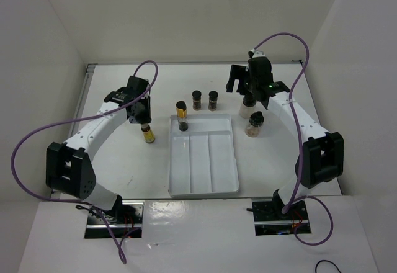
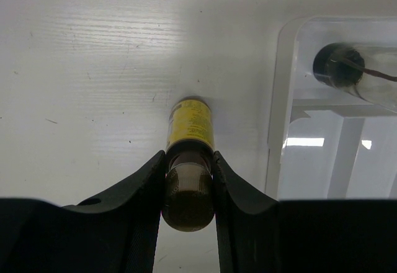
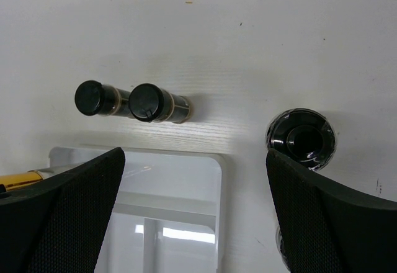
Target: Organize the condiment bottles
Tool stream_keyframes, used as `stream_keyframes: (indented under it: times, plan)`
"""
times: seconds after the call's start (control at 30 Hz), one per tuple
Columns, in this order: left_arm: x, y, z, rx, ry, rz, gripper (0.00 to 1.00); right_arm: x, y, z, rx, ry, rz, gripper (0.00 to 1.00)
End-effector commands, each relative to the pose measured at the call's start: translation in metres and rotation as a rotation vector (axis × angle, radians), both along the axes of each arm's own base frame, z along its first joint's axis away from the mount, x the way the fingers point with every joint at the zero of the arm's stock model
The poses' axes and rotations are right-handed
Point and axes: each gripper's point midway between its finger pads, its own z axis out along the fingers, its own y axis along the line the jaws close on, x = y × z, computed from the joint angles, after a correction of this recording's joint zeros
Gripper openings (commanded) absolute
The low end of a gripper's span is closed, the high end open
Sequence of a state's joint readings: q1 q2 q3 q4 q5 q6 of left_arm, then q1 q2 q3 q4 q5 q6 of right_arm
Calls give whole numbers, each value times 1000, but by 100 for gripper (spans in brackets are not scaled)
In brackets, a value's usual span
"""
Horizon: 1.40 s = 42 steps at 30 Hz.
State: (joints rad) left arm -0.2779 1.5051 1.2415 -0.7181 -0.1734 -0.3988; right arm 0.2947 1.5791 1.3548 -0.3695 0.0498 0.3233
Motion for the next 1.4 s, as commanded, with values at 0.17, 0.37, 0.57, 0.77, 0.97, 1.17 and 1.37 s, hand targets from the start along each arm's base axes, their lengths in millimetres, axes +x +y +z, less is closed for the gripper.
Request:
stream_keyframes:
  times: [0.17,0.37,0.57,0.77,0.97,1.17,1.37]
  plan:
    - [-3,-6,20,-56,-43,-12,20,-6,-2,20,6,-60,-6,98]
    - [-13,-3,17,-45,-21,-20,54,-8,-3,16,6,-50,-19,98]
    - [-16,-5,22,-48,-29,-29,57,-9,-2,12,8,-40,-11,98]
    - [-24,-6,13,-40,1,-38,57,-11,-3,8,5,-31,-11,98]
    - [-24,-7,11,-37,9,-38,57,-11,-2,8,13,-29,-16,98]
    - [-21,-7,6,-35,17,-37,50,-11,-2,8,13,-29,-16,98]
    - [-18,-8,0,-32,29,-37,44,-11,-4,11,11,-39,-24,98]
